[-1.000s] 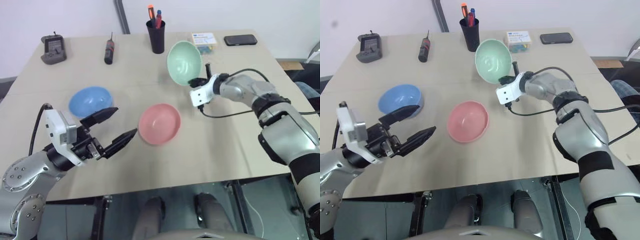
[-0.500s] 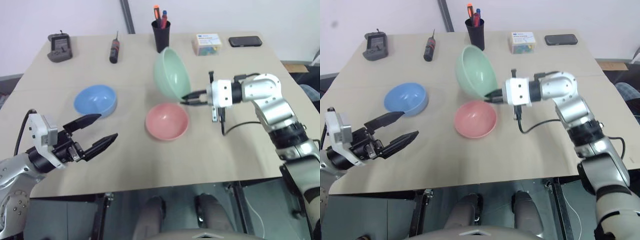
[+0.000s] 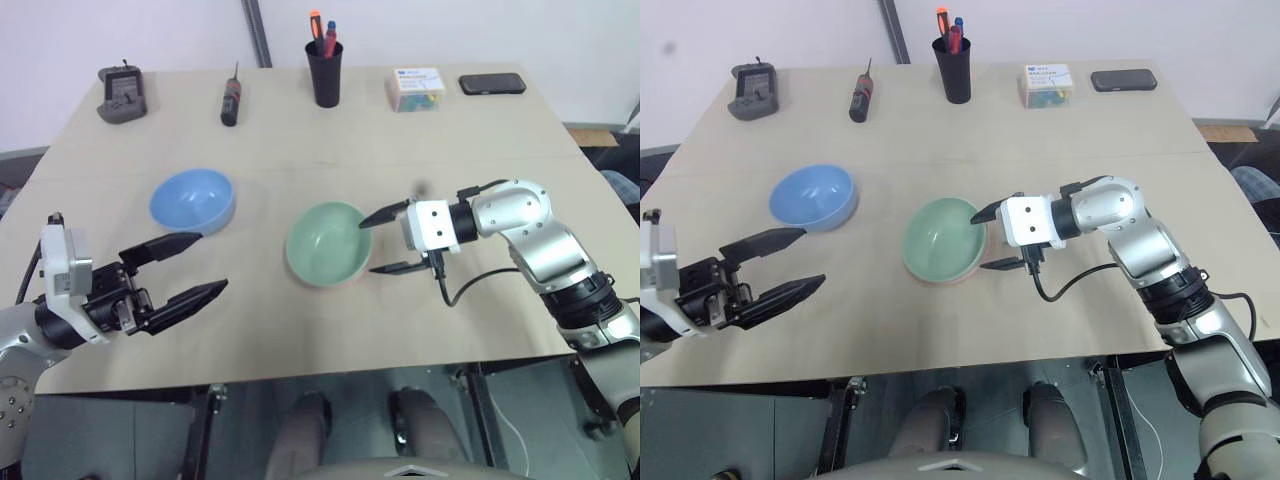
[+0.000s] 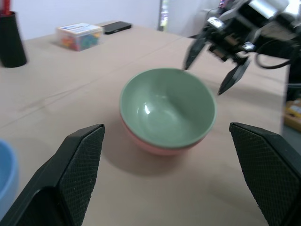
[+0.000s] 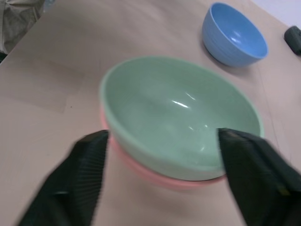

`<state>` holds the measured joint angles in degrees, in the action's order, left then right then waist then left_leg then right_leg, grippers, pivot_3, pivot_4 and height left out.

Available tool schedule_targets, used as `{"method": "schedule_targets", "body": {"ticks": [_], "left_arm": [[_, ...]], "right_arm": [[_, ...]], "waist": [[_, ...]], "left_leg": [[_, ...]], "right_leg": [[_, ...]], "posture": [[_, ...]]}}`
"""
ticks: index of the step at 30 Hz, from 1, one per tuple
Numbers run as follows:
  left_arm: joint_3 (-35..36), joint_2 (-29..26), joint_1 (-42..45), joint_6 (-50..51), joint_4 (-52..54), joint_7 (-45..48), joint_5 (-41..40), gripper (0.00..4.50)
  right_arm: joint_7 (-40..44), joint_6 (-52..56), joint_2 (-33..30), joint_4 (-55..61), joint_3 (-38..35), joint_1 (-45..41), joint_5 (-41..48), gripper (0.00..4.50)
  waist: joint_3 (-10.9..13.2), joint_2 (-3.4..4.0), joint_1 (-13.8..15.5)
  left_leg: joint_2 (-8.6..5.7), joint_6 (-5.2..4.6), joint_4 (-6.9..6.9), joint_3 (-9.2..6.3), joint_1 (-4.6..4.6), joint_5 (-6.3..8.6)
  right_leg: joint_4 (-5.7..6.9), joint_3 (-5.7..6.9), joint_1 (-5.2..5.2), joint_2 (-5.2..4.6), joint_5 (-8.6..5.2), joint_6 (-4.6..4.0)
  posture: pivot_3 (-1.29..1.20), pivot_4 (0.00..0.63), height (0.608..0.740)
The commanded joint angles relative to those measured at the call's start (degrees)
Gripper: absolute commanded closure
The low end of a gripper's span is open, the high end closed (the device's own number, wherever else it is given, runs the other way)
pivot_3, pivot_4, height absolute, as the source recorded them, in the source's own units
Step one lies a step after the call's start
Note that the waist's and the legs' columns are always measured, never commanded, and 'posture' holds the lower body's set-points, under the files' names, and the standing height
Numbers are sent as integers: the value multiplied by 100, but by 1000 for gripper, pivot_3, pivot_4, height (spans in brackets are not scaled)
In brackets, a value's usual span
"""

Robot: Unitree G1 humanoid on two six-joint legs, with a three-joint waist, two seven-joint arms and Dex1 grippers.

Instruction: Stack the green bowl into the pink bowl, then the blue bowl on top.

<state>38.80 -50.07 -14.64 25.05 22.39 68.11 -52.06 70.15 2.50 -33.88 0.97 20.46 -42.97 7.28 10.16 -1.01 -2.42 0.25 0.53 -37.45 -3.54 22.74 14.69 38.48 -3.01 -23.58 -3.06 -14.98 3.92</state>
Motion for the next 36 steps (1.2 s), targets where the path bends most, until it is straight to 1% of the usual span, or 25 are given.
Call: {"method": "schedule_targets", "body": {"ticks": [1, 5, 7, 8, 11, 12, 13, 15, 17, 18, 21, 27, 28, 29, 30, 33, 36], "left_arm": [[479, -175, -89, 101, -103, 293, -156, 0], [796, -270, -142, 115, -506, 416, -36, 0], [838, -266, -66, -95, -743, 180, 331, 0], [777, -267, -8, -136, -844, -181, 641, 0], [336, -152, 277, -543, -888, -1671, 2094, 0], [140, -160, 366, -570, -869, -2067, 2506, 0], [-144, -272, 502, -286, -802, -2459, 2812, 0], [-655, -507, 775, 74, -705, -2849, 3246, 0], [-1491, -980, 1214, 291, -668, -2898, 3816, 0], [-1729, -1052, 1390, 248, -688, -2912, 3959, 0], [-2504, -1192, 1982, 289, -690, -2996, 4437, 0], [-3823, -1260, 2995, 251, -1246, -2795, 5318, 0], [-4039, -1235, 3172, 188, -1391, -2715, 5453, 397], [-4202, -1200, 3320, 80, -1533, -2630, 5549, 518], [-4315, -1135, 3465, -9, -1684, -2594, 5626, 899], [-4507, -996, 3804, -144, -2046, -2467, 5731, 2275], [-4580, -906, 4006, -215, -2246, -2367, 5796, 3460]], "right_arm": [[-174, 403, -125, 473, -601, 58, 402, 28], [-310, 1012, -444, 765, -1252, 477, 894, 28], [-417, 1291, -558, 927, -1580, 677, 1152, 28], [-489, 1396, -591, 999, -1726, 761, 1262, 28], [-749, 1775, -589, 1201, -2065, 909, 1588, 28], [-821, 1849, -582, 1290, -2133, 950, 1663, 28], [-927, 1962, -549, 1412, -2230, 974, 1788, 28], [-1071, 2135, -511, 1611, -2355, 993, 1979, 28], [-1188, 2315, -493, 1825, -2423, 985, 2161, 28], [-1234, 2366, -489, 1897, -2424, 981, 2199, 28], [-1409, 2448, -470, 2060, -2386, 977, 2256, 28], [-1676, 2491, -423, 2269, -2277, 1053, 2226, 28], [-1705, 2491, -427, 2298, -2281, 1074, 2229, 0], [-1726, 2487, -434, 2323, -2286, 1096, 2231, 0], [-1743, 2481, -444, 2347, -2295, 1117, 2234, 0], [-1789, 2481, -486, 2425, -2322, 1173, 2250, 0], [-1848, 2481, -516, 2489, -2357, 1225, 2256, 0]], "waist": [[1, 1, 4], [0, 0, 27], [0, -1, 24], [0, 0, 25], [-1, -1, 20], [-1, -2, 13], [-1, -2, 18], [-1, -2, 26], [0, -6, 24], [1, -8, 46], [1, -8, 38], [1, -8, 8], [1, -8, 11], [1, -8, 12], [1, -8, 13], [2, -9, 22], [2, -10, 16]], "left_leg": [[0, 0, 0, 0, 0, 0], [0, 0, 0, 1, 2, 0], [0, 0, 0, 5, 1, 0], [0, 0, 0, 7, 0, 0], [-2, 0, 1, 5, -1, 0], [-1, 0, 0, 5, -1, 0], [0, 0, 1, 4, -3, 0], [-2, 0, 1, 2, -3, 0], [-6, 0, 1, 3, 2, 0], [-6, 0, 1, 2, 4, 0], [-8, -1, 1, 6, 5, 0], [-6, -1, 5, 13, 9, 0], [-6, -1, 5, 12, 11, 0], [-7, -1, 5, 12, 11, 0], [-7, -1, 5, 12, 12, 0], [-8, -1, 1, 13, 15, 0], [-8, -1, 1, 13, 17, 0]], "right_leg": [[0, 1, 0, 0, 0, 0], [-4, 7, 4, -1, 0, -1], [-11, 13, 12, -1, 0, -1], [-11, 13, 13, -1, 0, -1], [-8, 16, 12, 2, 0, 0], [-7, 15, 12, 3, 0, 0], [-6, 13, 12, 3, 0, 0], [-6, 11, 13, 2, 1, 0], [-4, 14, 12, 2, 1, 1], [-7, 15, 12, 2, 1, 1], [-8, 15, 12, 0, 1, 1], [-10, 12, 5, 7, 0, 1], [-10, 12, 3, 8, 0, 1], [-9, 13, 3, 8, 0, 1], [-9, 13, 3, 9, 0, 1], [-9, 13, 3, 8, 0, 1], [-9, 13, 3, 7, 0, 1]], "posture": [[0, 150, 740], [0, 150, 740], [0, 150, 740], [0, 150, 740], [0, 150, 740], [0, 150, 740], [0, 150, 740], [0, 150, 740], [0, 150, 740], [0, 150, 740], [0, 150, 740], [0, 150, 740], [0, 150, 740], [0, 150, 740], [0, 150, 740], [0, 150, 740], [0, 150, 740]]}}
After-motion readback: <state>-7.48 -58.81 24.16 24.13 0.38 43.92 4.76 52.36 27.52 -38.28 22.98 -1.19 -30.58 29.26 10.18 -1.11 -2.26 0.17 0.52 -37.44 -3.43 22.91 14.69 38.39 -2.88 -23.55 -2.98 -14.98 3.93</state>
